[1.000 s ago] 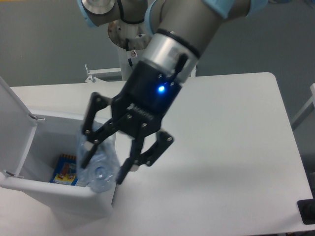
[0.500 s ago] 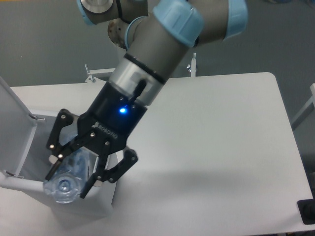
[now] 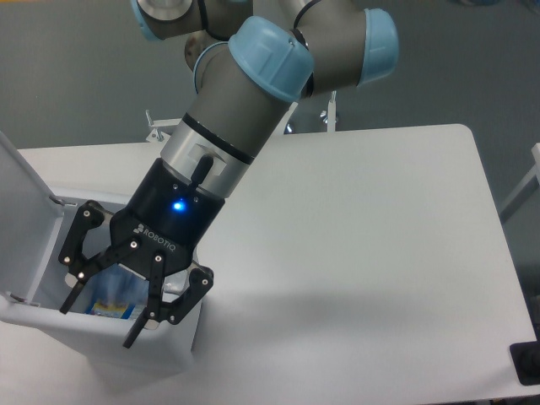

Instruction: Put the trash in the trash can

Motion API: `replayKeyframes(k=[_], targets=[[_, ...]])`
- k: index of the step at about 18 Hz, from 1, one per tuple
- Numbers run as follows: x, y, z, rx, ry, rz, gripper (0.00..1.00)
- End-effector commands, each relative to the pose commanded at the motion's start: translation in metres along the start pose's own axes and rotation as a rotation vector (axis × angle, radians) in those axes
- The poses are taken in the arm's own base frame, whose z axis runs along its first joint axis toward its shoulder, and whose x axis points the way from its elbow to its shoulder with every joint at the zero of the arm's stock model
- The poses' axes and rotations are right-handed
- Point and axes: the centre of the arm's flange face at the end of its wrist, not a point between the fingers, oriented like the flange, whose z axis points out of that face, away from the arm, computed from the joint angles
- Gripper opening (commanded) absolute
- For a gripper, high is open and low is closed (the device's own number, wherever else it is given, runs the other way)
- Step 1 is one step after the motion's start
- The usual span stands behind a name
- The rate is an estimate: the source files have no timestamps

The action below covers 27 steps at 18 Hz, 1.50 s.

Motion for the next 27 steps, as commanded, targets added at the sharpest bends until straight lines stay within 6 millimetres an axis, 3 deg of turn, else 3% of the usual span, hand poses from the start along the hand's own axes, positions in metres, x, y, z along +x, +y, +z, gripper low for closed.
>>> replayKeyframes(k=[6,11,16,18,23,27], targets=[[-0.01,-0.002,-0.008,0.006,-0.033,-0.004,1.0],[-0.045,-0.007,-0.036,0.028,-0.114,0.0,1.0],[-0.101,-0.002,-0.07,0.044,-0.184,0.029,1.0],[-0.129,0.009,-0.081,0.027,-0.237,0.033,1.0],[-0.209,0.043,-0.111,-0.041,-0.392,0.006,1.0],[-0.27,0.101,-0.122,-0.185,-0.521,-0.012,1.0]])
